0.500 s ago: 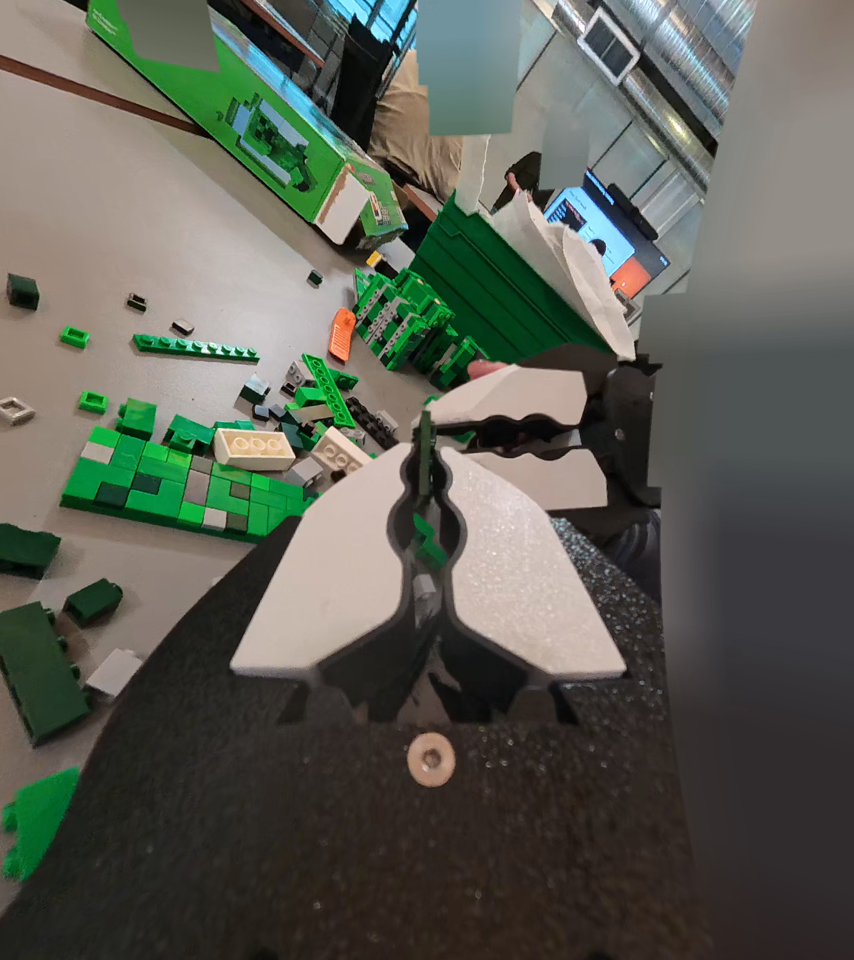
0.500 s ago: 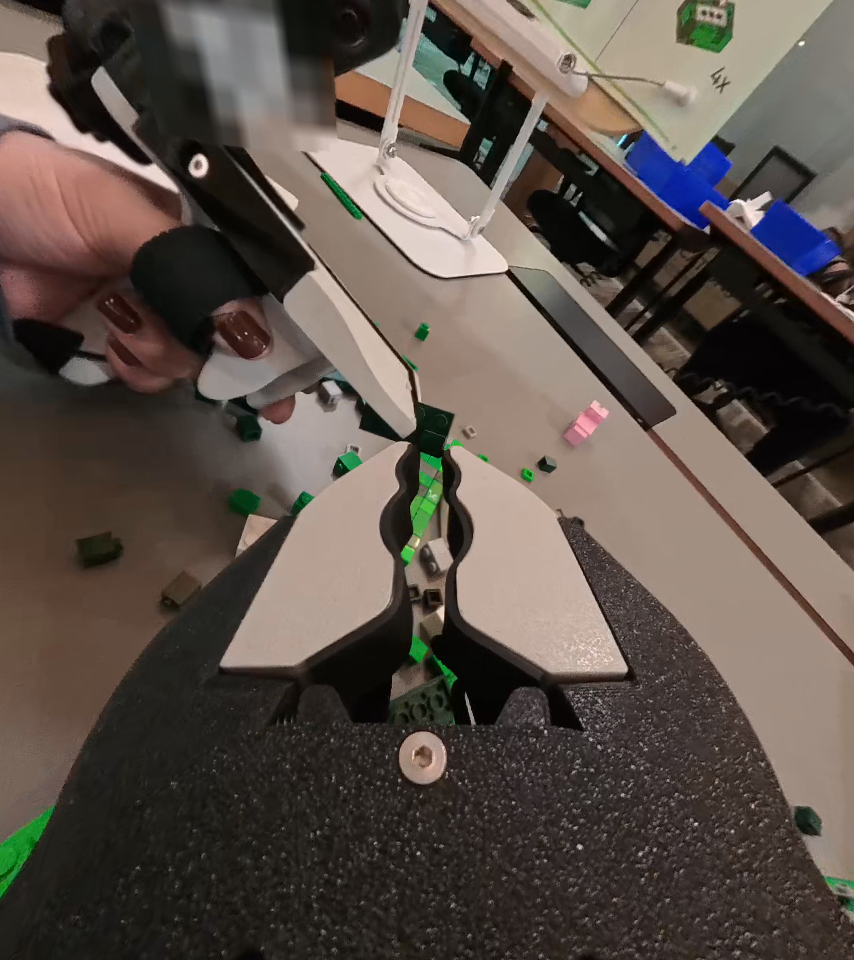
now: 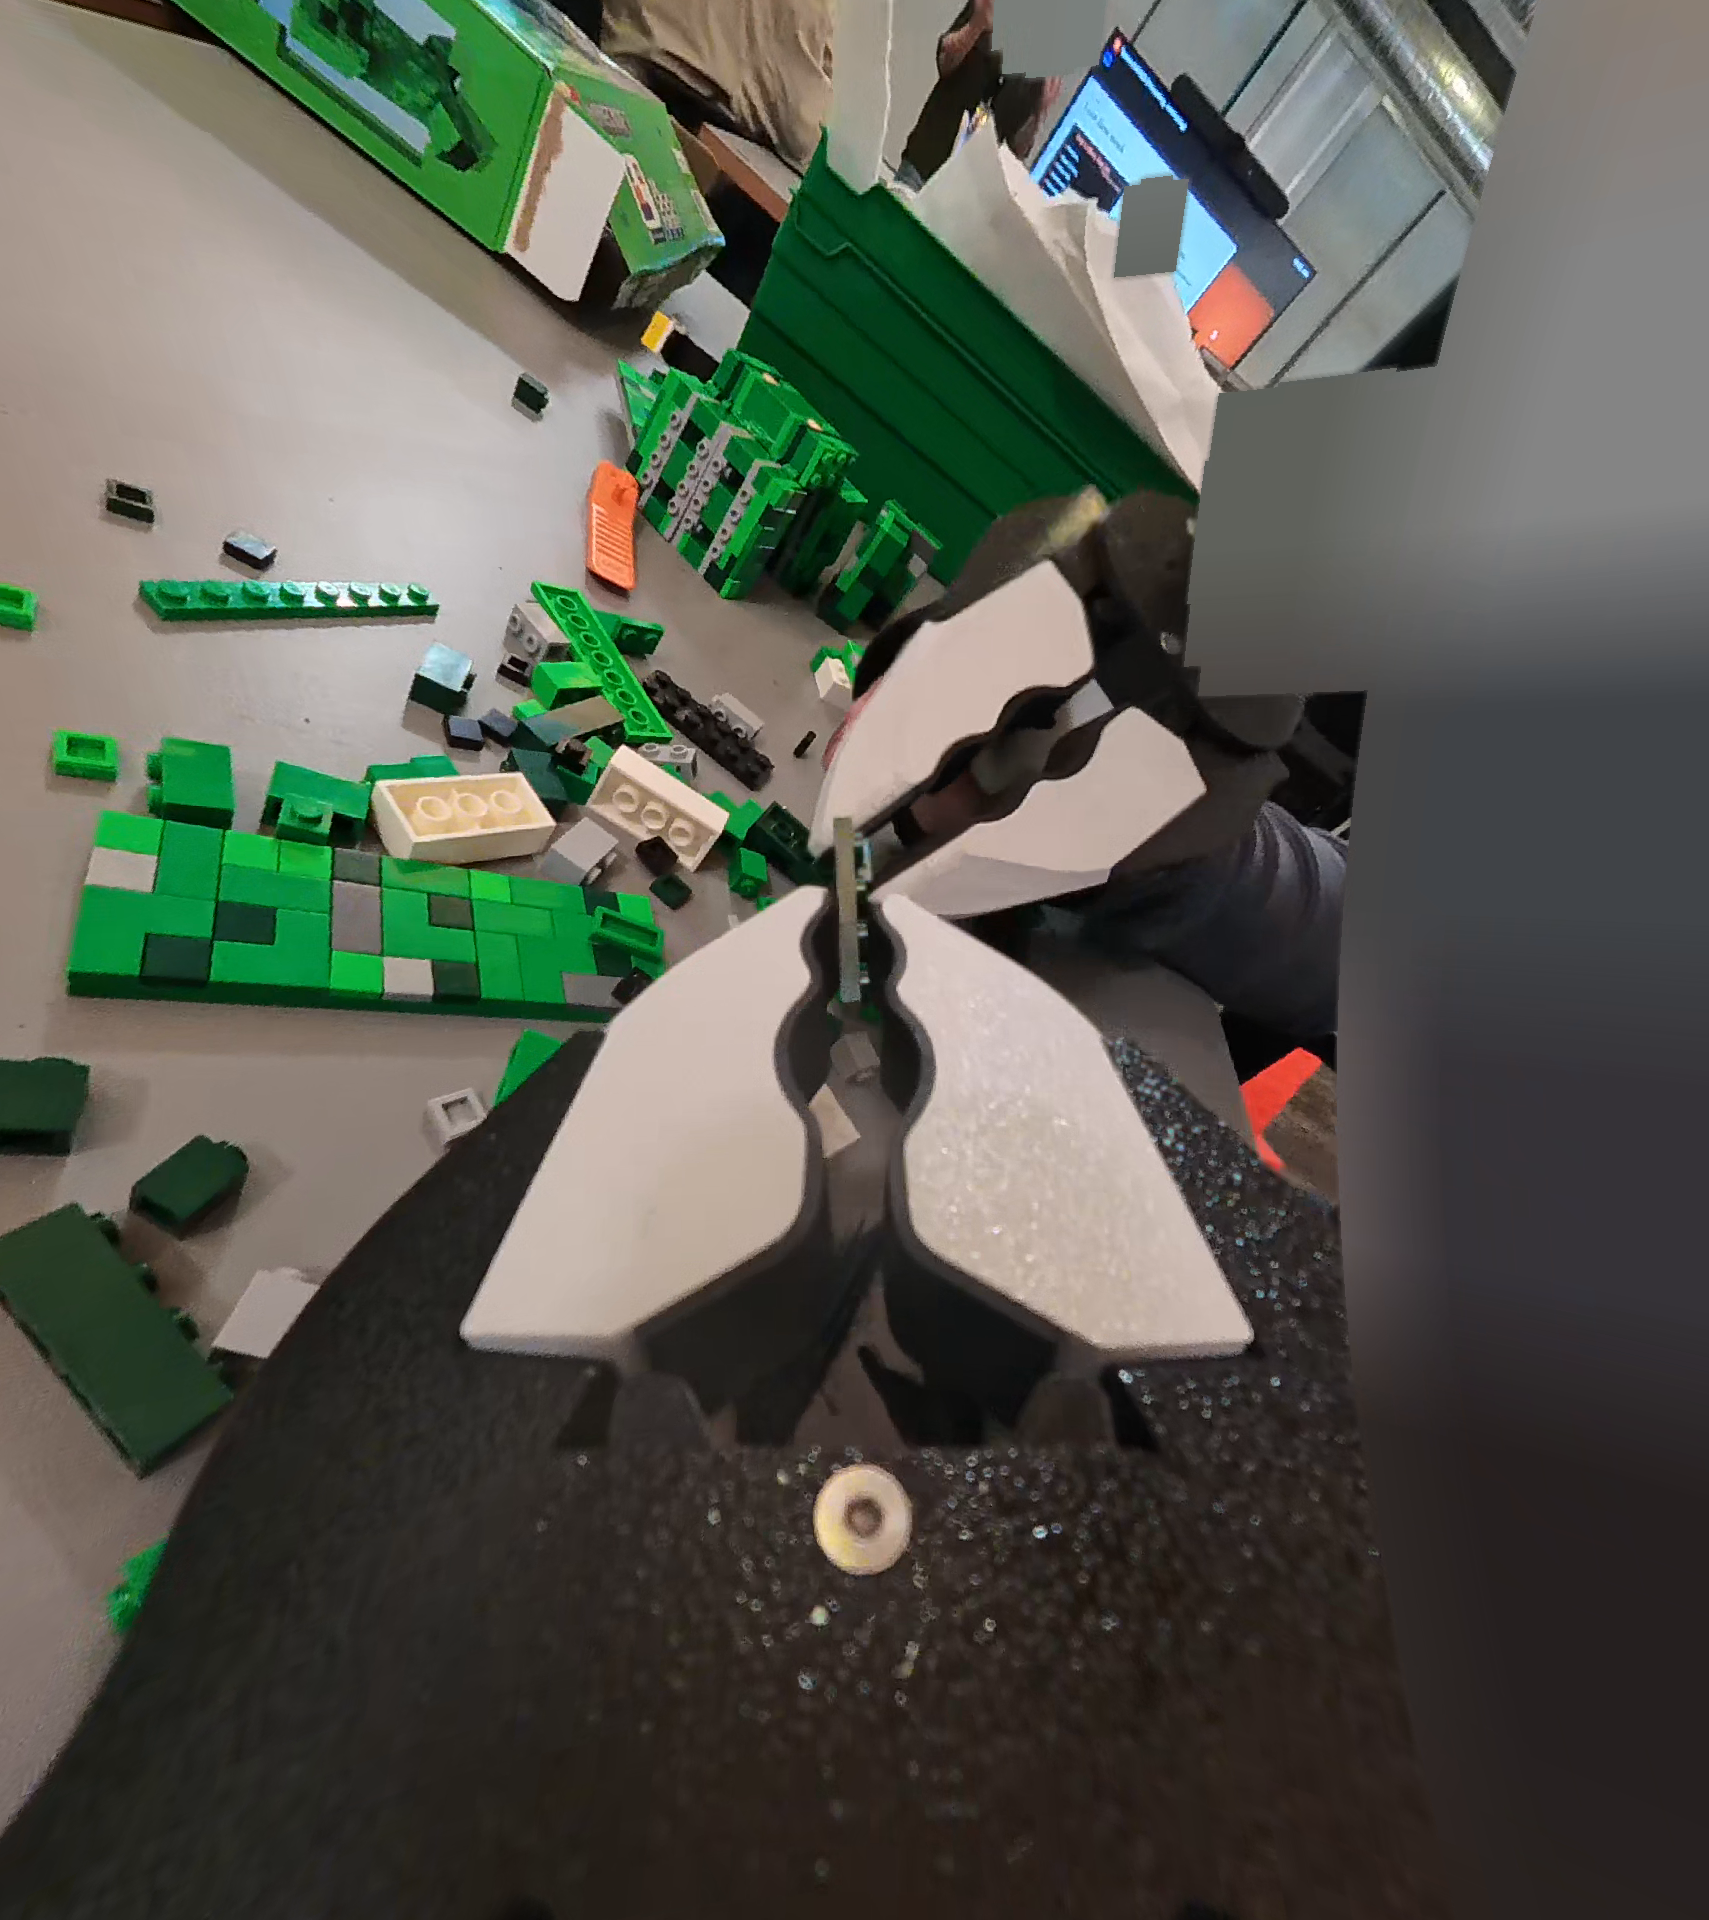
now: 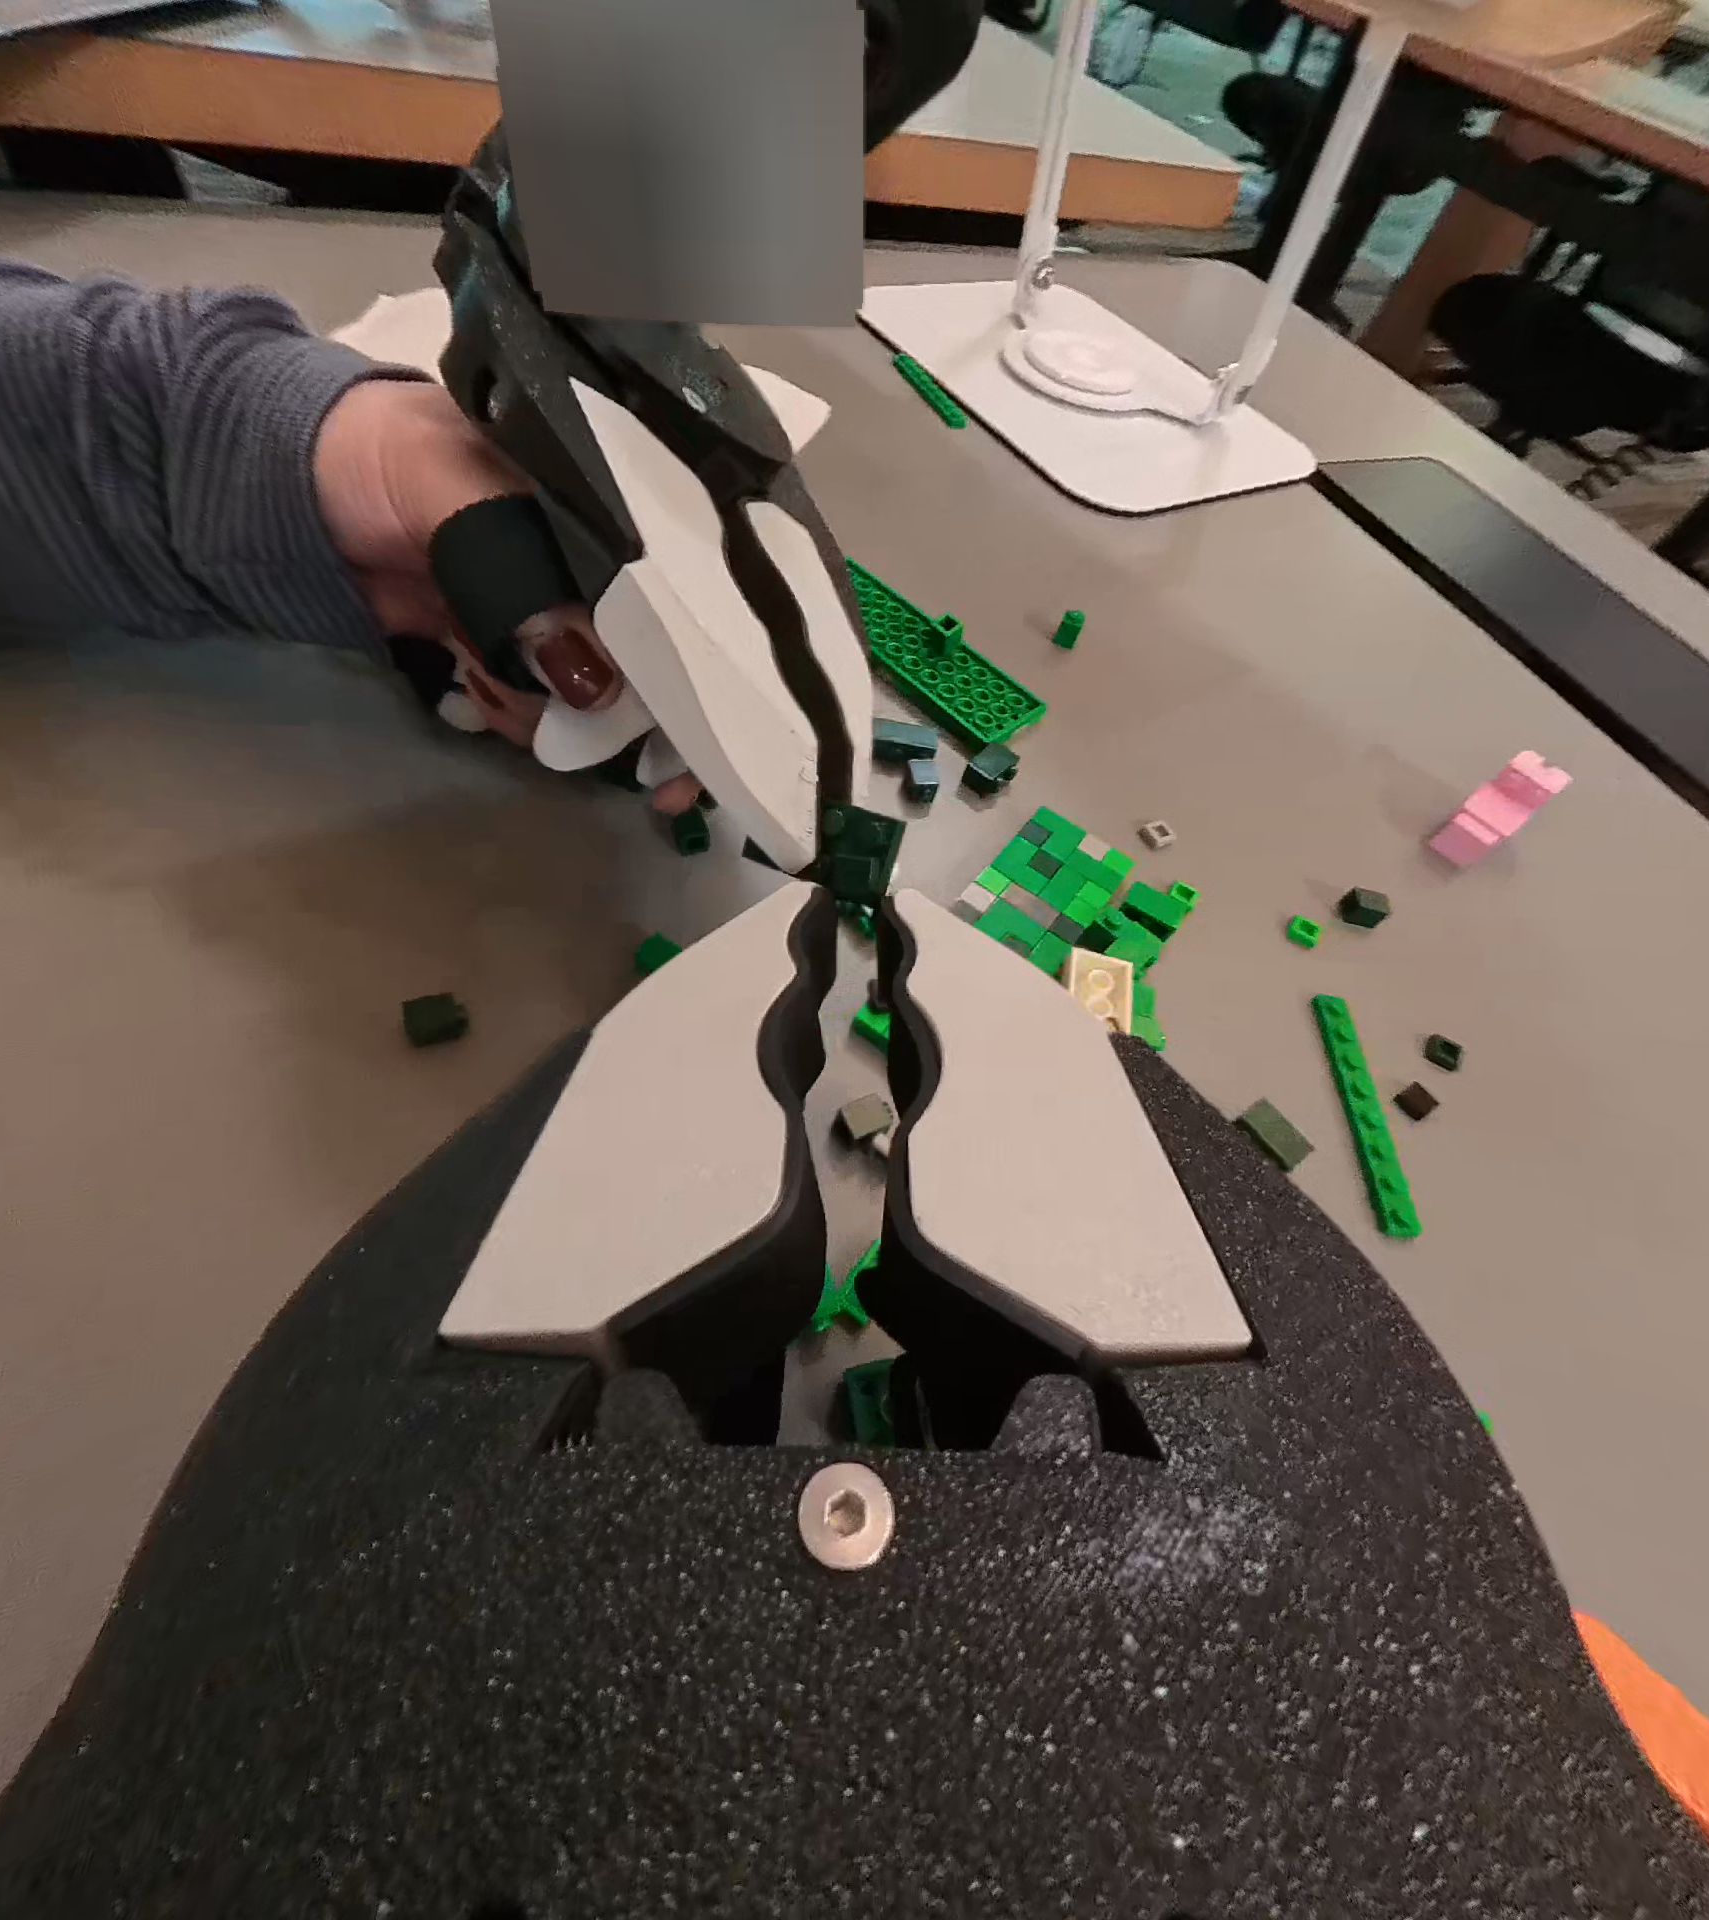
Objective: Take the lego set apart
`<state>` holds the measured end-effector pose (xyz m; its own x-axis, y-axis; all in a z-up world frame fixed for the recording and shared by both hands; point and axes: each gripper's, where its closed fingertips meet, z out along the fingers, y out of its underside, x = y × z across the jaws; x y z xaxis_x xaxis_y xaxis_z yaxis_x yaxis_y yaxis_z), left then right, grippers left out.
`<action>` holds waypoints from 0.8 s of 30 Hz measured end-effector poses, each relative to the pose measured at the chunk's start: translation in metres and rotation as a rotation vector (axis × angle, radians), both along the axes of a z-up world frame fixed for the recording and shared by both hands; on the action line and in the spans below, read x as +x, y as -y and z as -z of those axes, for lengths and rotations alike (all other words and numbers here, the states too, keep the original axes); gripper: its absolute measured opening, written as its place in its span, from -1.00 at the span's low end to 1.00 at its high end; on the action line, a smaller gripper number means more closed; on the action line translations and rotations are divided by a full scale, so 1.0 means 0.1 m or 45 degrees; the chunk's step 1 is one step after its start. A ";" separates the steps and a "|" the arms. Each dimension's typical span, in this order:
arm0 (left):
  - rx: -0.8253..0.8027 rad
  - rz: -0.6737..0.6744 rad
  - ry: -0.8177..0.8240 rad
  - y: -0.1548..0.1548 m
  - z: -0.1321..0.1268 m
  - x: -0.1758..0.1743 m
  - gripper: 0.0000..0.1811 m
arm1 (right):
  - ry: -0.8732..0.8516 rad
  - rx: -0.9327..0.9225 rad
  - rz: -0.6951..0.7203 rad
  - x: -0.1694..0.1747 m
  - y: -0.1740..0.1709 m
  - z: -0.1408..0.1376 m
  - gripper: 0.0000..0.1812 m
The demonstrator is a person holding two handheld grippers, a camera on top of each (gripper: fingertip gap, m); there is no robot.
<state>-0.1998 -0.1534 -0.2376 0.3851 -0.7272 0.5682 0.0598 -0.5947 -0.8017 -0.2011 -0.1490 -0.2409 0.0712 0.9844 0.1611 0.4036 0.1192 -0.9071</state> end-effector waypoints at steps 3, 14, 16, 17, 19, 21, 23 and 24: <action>0.011 0.023 -0.031 0.02 0.02 0.02 -0.96 | 0.004 -0.046 -0.067 0.02 0.03 0.02 -0.93; 0.022 0.066 -0.076 0.07 0.05 0.06 -0.96 | 0.025 0.105 -0.211 0.08 0.08 0.06 -0.93; 0.004 0.056 -0.076 0.06 0.06 0.07 -0.96 | 0.073 0.335 -0.202 0.08 0.06 0.07 -0.93; -0.011 0.049 -0.064 0.05 0.06 0.07 -0.96 | 0.099 0.464 -0.190 0.08 0.05 0.07 -0.94; -0.043 0.043 -0.029 0.04 0.05 0.07 -0.96 | 0.136 0.712 -0.166 0.08 0.02 0.06 -0.96; -0.051 0.048 -0.010 0.05 0.04 0.07 -0.96 | 0.145 0.854 -0.161 0.08 0.02 0.04 -0.97; -0.051 0.049 -0.009 0.05 0.04 0.07 -0.96 | 0.140 0.846 -0.168 0.09 0.03 0.04 -0.96; -0.052 0.049 -0.009 0.05 0.04 0.08 -0.96 | 0.134 0.822 -0.177 0.09 0.03 0.04 -0.96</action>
<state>-0.1922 -0.1583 -0.2413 0.3616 -0.7178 0.5950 0.0309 -0.6286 -0.7771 -0.1918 -0.1518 -0.2448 -0.0975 0.6869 0.7202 0.4279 0.6823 -0.5928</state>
